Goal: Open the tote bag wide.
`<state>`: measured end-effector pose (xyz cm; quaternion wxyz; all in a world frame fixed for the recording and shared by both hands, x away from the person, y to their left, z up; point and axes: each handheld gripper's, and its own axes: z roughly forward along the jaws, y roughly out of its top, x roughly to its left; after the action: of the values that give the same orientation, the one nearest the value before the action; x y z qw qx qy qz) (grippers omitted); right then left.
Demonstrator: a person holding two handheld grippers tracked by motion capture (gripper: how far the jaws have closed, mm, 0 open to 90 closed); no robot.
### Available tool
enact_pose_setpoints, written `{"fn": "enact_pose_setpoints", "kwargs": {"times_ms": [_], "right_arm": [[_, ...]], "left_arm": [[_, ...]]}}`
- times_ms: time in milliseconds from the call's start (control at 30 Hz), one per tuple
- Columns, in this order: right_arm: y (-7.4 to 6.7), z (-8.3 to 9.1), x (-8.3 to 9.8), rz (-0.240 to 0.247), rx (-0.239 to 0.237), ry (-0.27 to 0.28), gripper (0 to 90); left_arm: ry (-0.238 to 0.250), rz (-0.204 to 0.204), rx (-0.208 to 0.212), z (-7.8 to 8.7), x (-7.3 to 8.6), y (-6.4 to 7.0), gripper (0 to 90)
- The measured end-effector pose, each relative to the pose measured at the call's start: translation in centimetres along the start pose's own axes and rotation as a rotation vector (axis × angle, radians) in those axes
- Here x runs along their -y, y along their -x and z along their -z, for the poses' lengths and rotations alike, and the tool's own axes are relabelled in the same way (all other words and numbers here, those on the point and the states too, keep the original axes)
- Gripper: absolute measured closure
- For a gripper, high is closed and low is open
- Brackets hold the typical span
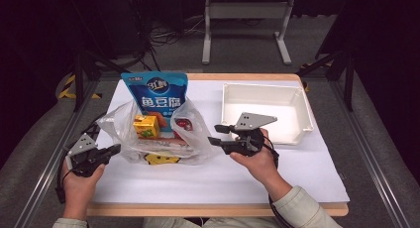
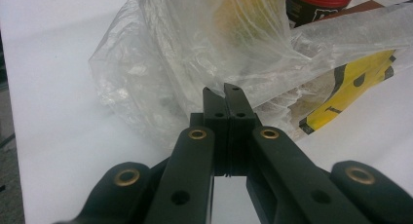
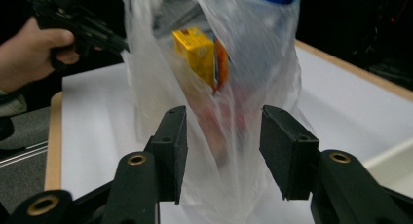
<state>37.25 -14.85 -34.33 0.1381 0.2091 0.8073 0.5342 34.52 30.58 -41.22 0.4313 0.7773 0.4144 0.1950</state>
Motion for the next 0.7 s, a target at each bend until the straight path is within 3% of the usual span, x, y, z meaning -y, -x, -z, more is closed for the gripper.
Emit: {"fn": "enact_pose_setpoints", "kwargs": {"times_ms": [200,400,567,633,700], "right_arm": [[-1.8,-0.6,-1.9,0.050,-0.057,0.039,54.1],[-3.1,-3.1,-2.8,0.092,-0.101,0.018,52.0],[-2.8,-5.1,-2.2,0.092,-0.089,-0.029,50.3],[-2.3,-5.8,-1.5,0.078,-0.081,-0.060,55.0],[-1.9,-5.9,-0.9,0.075,-0.068,-0.078,66.8]], "left_arm": [[0.003,-0.006,0.000,0.0,0.0,0.1,90.0],[0.007,-0.011,0.010,0.0,-0.1,0.1,90.0],[0.008,-0.014,0.016,0.0,0.0,0.1,90.0],[0.009,-0.012,0.015,0.0,0.0,0.1,90.0],[0.007,-0.013,0.018,-0.1,0.0,0.0,90.0]]}}
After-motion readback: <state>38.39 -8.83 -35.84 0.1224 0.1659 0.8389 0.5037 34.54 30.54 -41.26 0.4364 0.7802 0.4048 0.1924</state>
